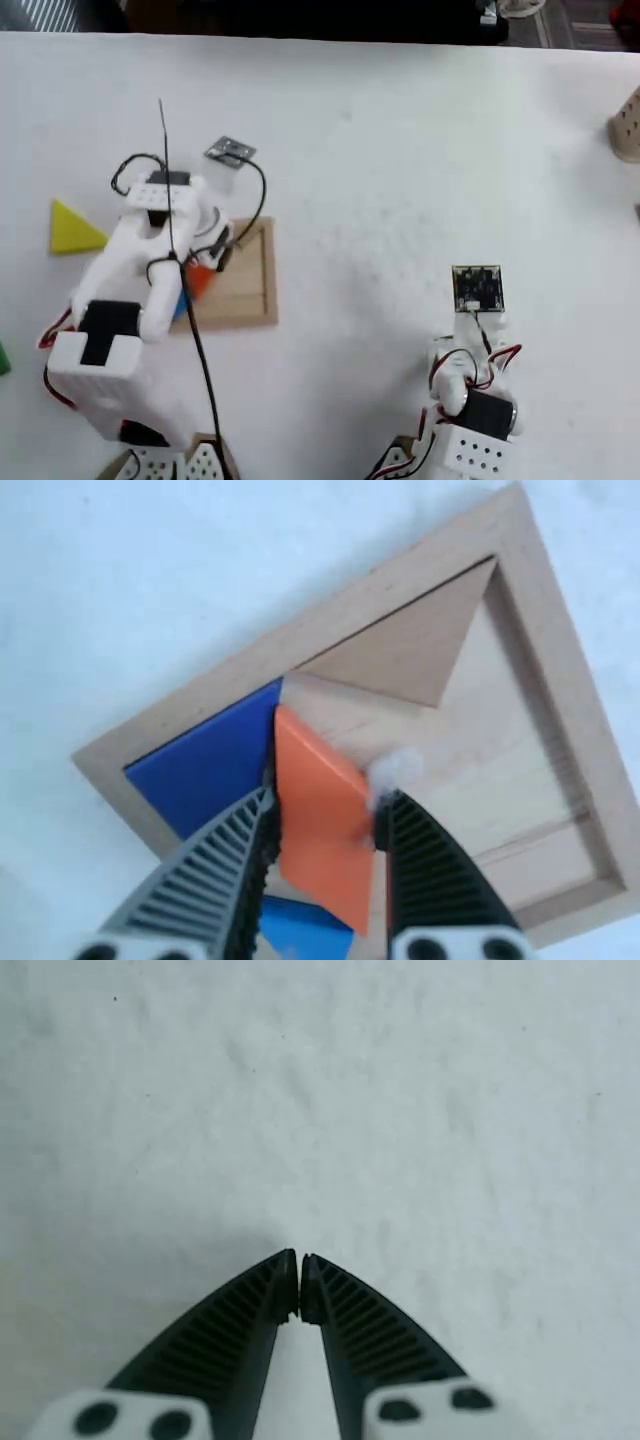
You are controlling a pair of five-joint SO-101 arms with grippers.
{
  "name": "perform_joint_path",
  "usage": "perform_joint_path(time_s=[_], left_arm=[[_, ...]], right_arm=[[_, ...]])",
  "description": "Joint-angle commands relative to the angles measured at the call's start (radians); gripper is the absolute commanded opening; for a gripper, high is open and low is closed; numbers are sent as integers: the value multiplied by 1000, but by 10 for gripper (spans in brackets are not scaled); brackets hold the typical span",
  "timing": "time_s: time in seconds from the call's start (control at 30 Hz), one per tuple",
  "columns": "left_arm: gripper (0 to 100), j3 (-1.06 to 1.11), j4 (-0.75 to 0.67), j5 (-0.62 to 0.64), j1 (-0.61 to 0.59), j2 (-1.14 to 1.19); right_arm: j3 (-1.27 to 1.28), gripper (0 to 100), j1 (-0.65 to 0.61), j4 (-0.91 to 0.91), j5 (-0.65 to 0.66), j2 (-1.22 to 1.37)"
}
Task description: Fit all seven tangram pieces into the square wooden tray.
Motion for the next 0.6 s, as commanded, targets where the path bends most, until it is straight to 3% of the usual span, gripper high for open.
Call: perform_joint_path(time_s=[0.0, 0.37, 0.57], left_arm=[[24, -31, -20, 15, -19, -65], [22, -17, 14, 81, 7, -137], [23, 100, 25, 416, 105, -271]], right_arm=[[6, 17, 4, 5, 9, -12], [6, 17, 1, 5, 9, -12], [6, 17, 1, 5, 9, -12]])
